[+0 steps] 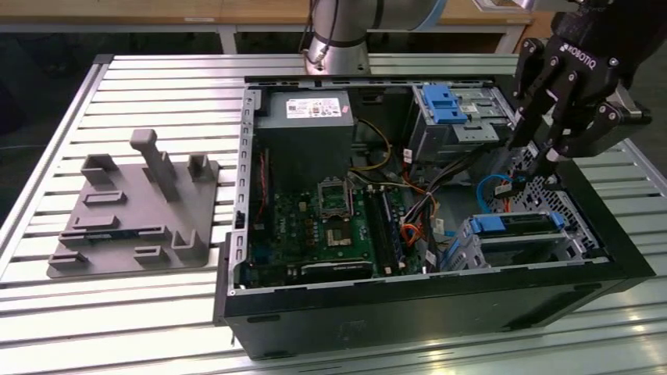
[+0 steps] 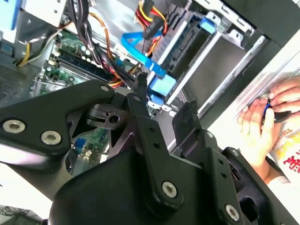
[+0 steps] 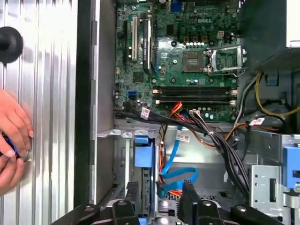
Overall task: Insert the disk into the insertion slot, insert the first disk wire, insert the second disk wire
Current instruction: 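Insert the first disk wire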
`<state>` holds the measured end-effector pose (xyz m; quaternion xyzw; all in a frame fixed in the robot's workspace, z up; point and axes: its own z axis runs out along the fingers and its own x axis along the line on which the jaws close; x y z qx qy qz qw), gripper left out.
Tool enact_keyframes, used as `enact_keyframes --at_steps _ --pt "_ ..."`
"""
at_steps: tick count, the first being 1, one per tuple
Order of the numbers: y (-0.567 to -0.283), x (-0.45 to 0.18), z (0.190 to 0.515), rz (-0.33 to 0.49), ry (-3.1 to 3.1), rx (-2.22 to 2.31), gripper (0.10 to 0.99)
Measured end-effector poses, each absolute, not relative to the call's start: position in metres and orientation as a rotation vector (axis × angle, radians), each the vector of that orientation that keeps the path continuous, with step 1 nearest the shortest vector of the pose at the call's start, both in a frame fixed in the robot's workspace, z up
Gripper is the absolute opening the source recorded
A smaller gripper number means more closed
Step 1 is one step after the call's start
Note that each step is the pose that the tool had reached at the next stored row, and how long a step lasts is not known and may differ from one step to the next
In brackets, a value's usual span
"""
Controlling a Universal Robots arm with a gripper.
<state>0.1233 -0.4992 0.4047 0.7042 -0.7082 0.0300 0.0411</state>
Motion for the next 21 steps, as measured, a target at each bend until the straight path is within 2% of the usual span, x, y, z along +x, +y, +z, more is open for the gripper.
enact_keyframes --at_steps 8,14,21 --pt "-0.488 0.144 0.404 0.095 -2.164 2.152 0.498" --pt "-0.487 0.148 0.403 0.158 -2.155 2.095 0.498" --pt "-0.487 0.148 0.400 0.182 -2.239 1.989 0.498"
